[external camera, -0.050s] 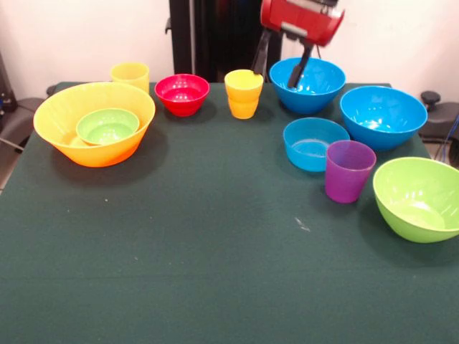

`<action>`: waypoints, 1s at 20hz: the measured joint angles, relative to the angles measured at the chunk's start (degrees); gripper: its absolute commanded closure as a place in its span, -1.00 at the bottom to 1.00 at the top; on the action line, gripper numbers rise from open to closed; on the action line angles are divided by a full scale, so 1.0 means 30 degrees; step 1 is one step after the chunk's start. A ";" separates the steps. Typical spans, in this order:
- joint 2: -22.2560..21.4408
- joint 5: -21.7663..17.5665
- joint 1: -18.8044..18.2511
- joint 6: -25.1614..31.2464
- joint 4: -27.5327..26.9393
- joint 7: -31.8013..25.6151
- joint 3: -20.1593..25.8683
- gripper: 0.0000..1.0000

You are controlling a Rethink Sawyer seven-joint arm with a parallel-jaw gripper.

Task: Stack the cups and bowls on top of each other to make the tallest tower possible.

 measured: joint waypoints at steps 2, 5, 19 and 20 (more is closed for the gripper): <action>-0.0682 -0.0002 0.0068 0.0370 0.0240 0.0000 -0.0190 -1.00; -0.2064 -0.0006 0.0405 0.1507 0.0690 0.0000 -0.0761 -1.00; -0.5245 0.0251 0.2718 0.4301 0.2559 0.1283 -0.2616 -1.00; -0.5266 0.0247 0.2711 0.4139 0.2839 0.1377 -0.2649 -1.00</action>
